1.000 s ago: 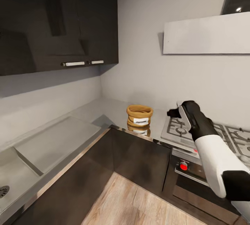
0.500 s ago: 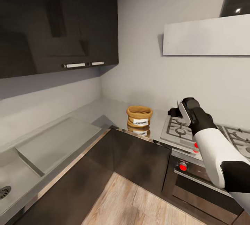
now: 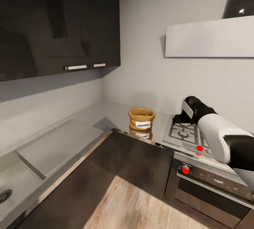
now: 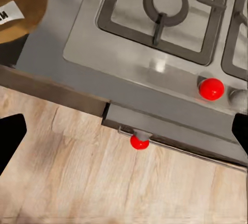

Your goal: In the kitchen, take the popcorn bag from the countertop, put it into the microwave, and heat it until the popcorn is cooked so the cooked popcorn ends up inside the bag.

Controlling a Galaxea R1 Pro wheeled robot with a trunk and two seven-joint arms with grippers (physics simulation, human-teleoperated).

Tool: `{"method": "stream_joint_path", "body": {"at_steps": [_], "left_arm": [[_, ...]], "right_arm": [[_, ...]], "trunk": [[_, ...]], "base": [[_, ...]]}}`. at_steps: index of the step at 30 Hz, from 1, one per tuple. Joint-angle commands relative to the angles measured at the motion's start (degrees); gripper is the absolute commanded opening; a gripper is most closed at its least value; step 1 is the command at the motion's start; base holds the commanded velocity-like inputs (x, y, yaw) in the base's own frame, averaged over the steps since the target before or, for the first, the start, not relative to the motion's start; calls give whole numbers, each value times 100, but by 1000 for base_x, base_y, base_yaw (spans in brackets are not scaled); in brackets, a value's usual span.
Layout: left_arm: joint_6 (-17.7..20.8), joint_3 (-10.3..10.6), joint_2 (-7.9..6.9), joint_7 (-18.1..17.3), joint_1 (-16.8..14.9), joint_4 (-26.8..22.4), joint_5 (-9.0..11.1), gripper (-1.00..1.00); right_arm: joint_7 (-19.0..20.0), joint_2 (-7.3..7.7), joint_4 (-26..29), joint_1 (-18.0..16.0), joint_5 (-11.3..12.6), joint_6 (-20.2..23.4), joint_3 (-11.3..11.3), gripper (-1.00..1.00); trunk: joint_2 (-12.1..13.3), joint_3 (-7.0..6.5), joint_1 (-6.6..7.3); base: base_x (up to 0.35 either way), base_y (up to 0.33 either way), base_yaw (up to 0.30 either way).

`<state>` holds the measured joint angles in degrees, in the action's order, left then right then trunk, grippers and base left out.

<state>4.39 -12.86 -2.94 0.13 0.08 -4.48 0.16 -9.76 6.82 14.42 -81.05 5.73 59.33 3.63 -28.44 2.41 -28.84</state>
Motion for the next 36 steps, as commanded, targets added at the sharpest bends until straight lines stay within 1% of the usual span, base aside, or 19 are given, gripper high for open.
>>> {"method": "stream_joint_path", "body": {"at_steps": [1,5,14,20,27,36], "left_arm": [[42,-22,-7,-1,1,-18,2,100],[44,-15,6,0,-2,-18,2,100],[29,-22,15,4,1,-18,5,100],[27,-23,23,4,1,-16,7,100],[16,-23,23,4,1,-14,8,100],[9,-23,23,4,1,-17,5,100]], "right_arm": [[-35,3,-122,-7,60,41,40,100],[-35,3,-257,-10,60,59,38,100],[-24,-21,-273,-14,69,52,19,100],[-26,-23,-271,-11,69,56,7,100],[-23,-23,-270,-15,69,53,5,100],[-18,-23,-272,-15,69,52,-4,100]], "trunk": [[-11,11,-3],[-11,11,-3],[-11,11,-3],[-11,24,-3],[-11,45,-3],[-11,47,-3]], "base": [[0,0,0],[109,0,0],[323,0,18],[307,-18,235],[273,-213,211],[65,-61,13]]}}
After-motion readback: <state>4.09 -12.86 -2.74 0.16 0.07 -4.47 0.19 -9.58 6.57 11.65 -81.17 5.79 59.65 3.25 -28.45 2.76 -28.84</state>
